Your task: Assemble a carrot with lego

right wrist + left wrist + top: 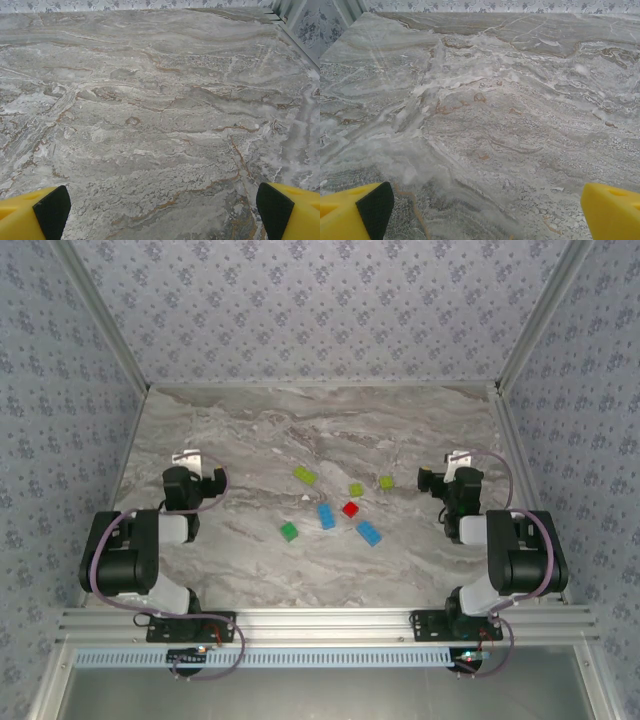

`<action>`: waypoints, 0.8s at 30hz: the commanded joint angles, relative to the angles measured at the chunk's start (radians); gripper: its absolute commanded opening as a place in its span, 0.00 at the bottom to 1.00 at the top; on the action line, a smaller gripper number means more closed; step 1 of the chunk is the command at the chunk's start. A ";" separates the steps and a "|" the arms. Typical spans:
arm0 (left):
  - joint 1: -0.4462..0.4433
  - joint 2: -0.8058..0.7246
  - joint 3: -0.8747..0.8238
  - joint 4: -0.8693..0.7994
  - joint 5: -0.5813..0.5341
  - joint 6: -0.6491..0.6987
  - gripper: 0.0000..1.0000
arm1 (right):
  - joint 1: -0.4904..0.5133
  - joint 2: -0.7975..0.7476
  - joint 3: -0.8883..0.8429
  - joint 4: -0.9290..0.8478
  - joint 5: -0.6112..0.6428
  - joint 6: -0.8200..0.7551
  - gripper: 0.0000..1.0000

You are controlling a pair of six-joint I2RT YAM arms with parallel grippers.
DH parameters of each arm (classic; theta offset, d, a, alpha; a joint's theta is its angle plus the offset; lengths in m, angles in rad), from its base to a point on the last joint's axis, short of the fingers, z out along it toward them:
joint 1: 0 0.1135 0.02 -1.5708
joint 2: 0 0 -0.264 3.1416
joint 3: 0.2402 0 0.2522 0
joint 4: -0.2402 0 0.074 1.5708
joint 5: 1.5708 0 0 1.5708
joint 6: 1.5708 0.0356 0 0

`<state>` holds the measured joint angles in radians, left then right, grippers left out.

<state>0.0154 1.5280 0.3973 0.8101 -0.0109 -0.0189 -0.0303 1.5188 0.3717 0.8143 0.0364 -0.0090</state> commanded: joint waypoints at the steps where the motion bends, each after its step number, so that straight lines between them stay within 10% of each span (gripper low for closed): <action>1: 0.008 0.005 0.014 0.004 0.021 0.007 0.98 | -0.002 0.003 0.015 -0.004 -0.003 -0.009 1.00; 24: 0.008 0.004 0.014 0.004 0.020 0.007 0.98 | -0.006 0.003 0.015 -0.004 -0.010 -0.008 1.00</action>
<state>0.0196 1.5280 0.3973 0.8101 -0.0074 -0.0189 -0.0307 1.5188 0.3717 0.8139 0.0360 -0.0090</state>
